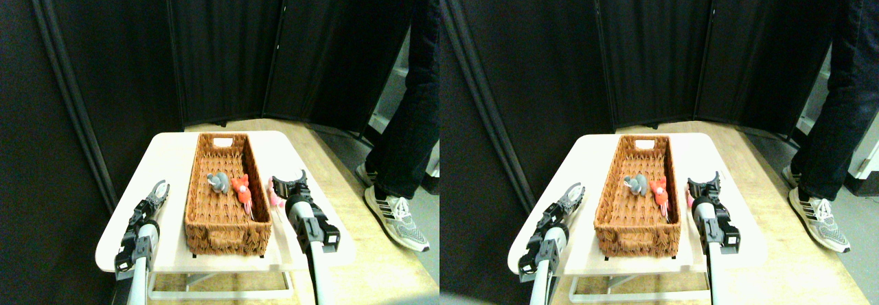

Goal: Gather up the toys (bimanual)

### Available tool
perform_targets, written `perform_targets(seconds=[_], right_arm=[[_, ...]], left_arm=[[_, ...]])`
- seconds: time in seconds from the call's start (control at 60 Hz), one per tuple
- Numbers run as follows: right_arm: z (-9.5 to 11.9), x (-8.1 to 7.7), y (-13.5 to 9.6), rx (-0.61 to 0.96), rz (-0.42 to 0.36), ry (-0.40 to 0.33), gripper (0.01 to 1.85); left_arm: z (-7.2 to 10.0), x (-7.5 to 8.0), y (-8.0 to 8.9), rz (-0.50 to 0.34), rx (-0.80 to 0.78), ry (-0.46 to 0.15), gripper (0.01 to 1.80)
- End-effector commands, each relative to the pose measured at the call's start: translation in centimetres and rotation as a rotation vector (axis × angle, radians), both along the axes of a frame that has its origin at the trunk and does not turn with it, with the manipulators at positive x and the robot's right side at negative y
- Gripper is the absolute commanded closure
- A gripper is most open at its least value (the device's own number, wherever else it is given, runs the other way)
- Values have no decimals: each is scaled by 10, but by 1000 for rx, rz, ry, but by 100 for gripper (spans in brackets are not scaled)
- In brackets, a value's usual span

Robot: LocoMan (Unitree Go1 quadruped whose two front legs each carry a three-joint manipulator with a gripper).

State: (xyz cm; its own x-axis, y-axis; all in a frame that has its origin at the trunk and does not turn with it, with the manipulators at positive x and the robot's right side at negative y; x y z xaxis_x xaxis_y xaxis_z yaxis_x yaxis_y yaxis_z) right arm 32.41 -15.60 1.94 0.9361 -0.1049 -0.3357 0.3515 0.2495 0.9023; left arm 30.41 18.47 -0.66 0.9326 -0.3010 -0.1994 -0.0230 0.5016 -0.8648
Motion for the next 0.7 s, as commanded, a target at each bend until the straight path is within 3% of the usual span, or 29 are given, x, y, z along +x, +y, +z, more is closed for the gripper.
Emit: perform_targets(seconds=[0.017,0.167,0.217,0.333,0.583,0.667,0.683,0.7], right_arm=[[-4,7,3,7,2,-6,123],[-19,16,0,13,-16,22,128],[-27,20,-2,15,-32,49,118],[-37,26,-6,12,-28,70,113],[-52,29,-14,38,-51,120,94],[-57,30,-16,48,-75,113,119],[-58,30,-16,41,-89,111,130],[-59,29,-17,27,-105,104,151]], left_arm=[[8,5,-2,-2,7,-53,180],[9,5,-4,-9,7,-58,180],[10,6,-5,-16,17,-62,180],[12,6,-7,-19,2,-60,180],[12,7,-7,-16,-9,-61,180],[13,8,-8,-17,-6,-61,180],[14,8,-8,-19,-19,-60,180],[14,9,-9,-22,-35,-63,180]])
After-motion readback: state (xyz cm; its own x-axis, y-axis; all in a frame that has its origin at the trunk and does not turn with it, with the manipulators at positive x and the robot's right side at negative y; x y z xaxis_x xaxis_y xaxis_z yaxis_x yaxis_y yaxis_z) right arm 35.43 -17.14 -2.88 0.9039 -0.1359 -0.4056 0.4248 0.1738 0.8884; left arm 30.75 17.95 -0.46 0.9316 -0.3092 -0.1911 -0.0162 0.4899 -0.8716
